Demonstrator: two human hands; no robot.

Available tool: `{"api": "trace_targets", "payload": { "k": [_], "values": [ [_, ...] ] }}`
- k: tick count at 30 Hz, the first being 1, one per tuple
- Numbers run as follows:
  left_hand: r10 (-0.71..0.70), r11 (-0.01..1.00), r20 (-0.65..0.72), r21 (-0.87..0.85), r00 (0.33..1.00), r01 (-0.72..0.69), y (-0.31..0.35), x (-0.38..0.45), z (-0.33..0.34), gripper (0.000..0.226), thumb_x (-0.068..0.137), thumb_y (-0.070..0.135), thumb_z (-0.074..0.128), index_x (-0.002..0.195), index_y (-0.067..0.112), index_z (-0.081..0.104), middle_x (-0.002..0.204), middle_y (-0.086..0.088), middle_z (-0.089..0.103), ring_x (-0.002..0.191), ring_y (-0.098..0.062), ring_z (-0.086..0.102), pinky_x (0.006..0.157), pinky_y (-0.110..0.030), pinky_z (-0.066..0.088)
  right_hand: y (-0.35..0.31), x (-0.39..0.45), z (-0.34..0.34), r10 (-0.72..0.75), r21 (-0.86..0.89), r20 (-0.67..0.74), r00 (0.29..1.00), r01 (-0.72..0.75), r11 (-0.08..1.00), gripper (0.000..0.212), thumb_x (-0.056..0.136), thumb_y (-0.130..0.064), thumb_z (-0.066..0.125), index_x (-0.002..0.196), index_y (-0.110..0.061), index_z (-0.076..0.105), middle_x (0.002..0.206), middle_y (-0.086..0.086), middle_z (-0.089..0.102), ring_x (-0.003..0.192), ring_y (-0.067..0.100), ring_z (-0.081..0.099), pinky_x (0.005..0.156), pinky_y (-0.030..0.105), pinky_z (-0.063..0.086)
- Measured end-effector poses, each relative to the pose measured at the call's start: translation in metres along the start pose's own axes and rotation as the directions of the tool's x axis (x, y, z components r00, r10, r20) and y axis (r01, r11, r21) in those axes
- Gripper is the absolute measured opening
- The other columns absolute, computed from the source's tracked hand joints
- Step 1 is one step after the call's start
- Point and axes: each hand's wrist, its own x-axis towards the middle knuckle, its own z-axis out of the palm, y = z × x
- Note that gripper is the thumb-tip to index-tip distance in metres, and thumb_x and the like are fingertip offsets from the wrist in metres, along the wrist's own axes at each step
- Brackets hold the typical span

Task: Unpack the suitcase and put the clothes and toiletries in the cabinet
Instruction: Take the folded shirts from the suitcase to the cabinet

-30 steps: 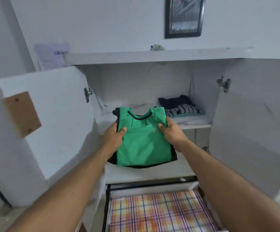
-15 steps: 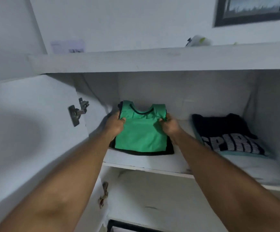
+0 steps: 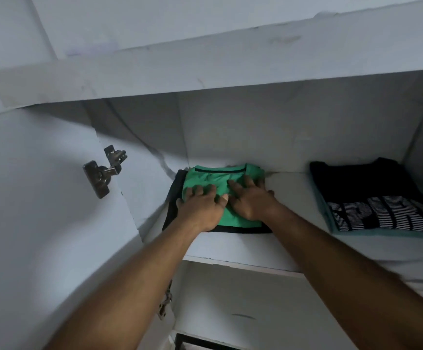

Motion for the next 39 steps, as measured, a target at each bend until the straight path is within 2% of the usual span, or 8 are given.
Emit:
{"api": "trace_targets", "payload": {
  "k": [4, 15, 19, 23, 28, 34, 36, 39],
  "values": [
    [-0.026, 0.998, 0.023, -0.061, 0.999, 0.027, -0.03, 0.023, 0.006, 0.069, 0.1, 0.071, 0.015, 0.162, 0.043, 0.002, 0.173, 0.004, -0.008, 0.159, -0.023, -0.01, 0.123, -0.065, -0.001, -0.012, 0.017, 0.011, 0.028, 0.024, -0.007, 1.0, -0.027, 0.999, 0.068, 0.103, -0.067, 0.022, 0.164, -0.043, 0.005, 0.174, 0.003, -0.007, 0.156, 0.045, -0.009, 0.118, 0.073, 0.008],
    [0.013, 0.998, -0.017, -0.056, 1.0, -0.014, -0.04, 0.028, 0.001, 0.069, 0.101, 0.07, 0.02, 0.163, 0.041, 0.01, 0.174, 0.002, 0.002, 0.159, -0.023, 0.0, 0.126, -0.057, 0.007, -0.02, 0.019, 0.015, 0.058, 0.044, -0.031, 0.998, -0.057, 0.997, 0.071, 0.102, -0.068, 0.018, 0.165, -0.038, 0.005, 0.174, 0.007, -0.009, 0.156, 0.047, -0.01, 0.119, 0.072, 0.005],
    [-0.018, 0.994, -0.099, -0.113, 0.995, 0.006, -0.032, -0.001, 0.0, 0.07, 0.104, 0.065, 0.022, 0.163, 0.026, 0.023, 0.171, -0.011, 0.018, 0.158, -0.028, 0.013, 0.126, -0.055, 0.017, -0.02, 0.0, 0.02, 0.033, 0.125, -0.089, 0.996, -0.022, 0.992, 0.073, 0.101, -0.071, 0.021, 0.165, -0.036, 0.013, 0.174, 0.008, 0.001, 0.157, 0.043, -0.006, 0.121, 0.068, 0.008],
    [0.011, 0.97, -0.203, -0.237, 0.979, -0.06, -0.026, -0.059, 0.001, 0.066, 0.107, 0.054, 0.034, 0.16, 0.014, 0.033, 0.165, -0.014, 0.033, 0.154, -0.027, 0.026, 0.126, -0.039, 0.021, -0.026, -0.04, 0.027, -0.011, 0.113, -0.188, 0.982, 0.032, 0.993, 0.065, 0.103, -0.066, 0.029, 0.157, -0.03, 0.034, 0.166, 0.013, 0.022, 0.151, 0.041, 0.017, 0.114, 0.065, 0.022],
    [-0.03, 0.851, -0.281, -0.511, 0.959, -0.123, -0.029, -0.146, 0.004, 0.053, 0.108, 0.041, 0.048, 0.153, 0.013, 0.048, 0.156, -0.006, 0.049, 0.143, -0.017, 0.045, 0.112, -0.019, 0.026, -0.047, -0.111, 0.042, -0.081, 0.05, -0.402, 0.912, 0.11, 0.993, 0.054, 0.104, -0.056, 0.038, 0.138, -0.019, 0.058, 0.139, 0.014, 0.057, 0.13, 0.037, 0.047, 0.104, 0.052, 0.037],
    [-0.194, 0.584, -0.318, -0.797, 0.928, -0.151, -0.055, -0.278, 0.009, 0.023, 0.106, 0.037, 0.052, 0.103, 0.024, 0.071, 0.102, 0.0, 0.073, 0.094, -0.013, 0.066, 0.095, -0.038, 0.056, -0.108, -0.209, 0.065, -0.243, 0.212, -0.478, 0.844, 0.379, 0.901, 0.049, 0.101, -0.051, 0.042, 0.125, -0.018, 0.068, 0.122, 0.009, 0.069, 0.115, 0.031, 0.059, 0.096, 0.043, 0.047],
    [-0.262, 0.475, -0.291, -0.869, 0.92, -0.139, -0.071, -0.33, 0.015, 0.026, 0.105, 0.039, 0.052, 0.098, 0.024, 0.072, 0.103, -0.007, 0.076, 0.096, -0.019, 0.071, 0.094, -0.049, 0.058, -0.14, -0.249, 0.084, -0.28, 0.286, -0.474, 0.835, 0.446, 0.848, 0.051, 0.099, -0.054, 0.037, 0.113, -0.018, 0.07, 0.11, 0.006, 0.072, 0.102, 0.027, 0.064, 0.084, 0.037, 0.049],
    [-0.352, 0.376, -0.254, -0.92, 0.901, -0.112, -0.103, -0.421, 0.029, 0.03, 0.107, 0.038, 0.051, 0.115, 0.019, 0.074, 0.114, -0.004, 0.076, 0.108, -0.018, 0.071, 0.097, -0.047, 0.058, -0.194, -0.318, 0.123, -0.346, 0.337, -0.446, 0.826, 0.512, 0.79, 0.045, 0.101, -0.052, 0.037, 0.095, -0.019, 0.068, 0.091, 0.0, 0.072, 0.082, 0.021, 0.064, 0.066, 0.03, 0.039]
  ]
}}
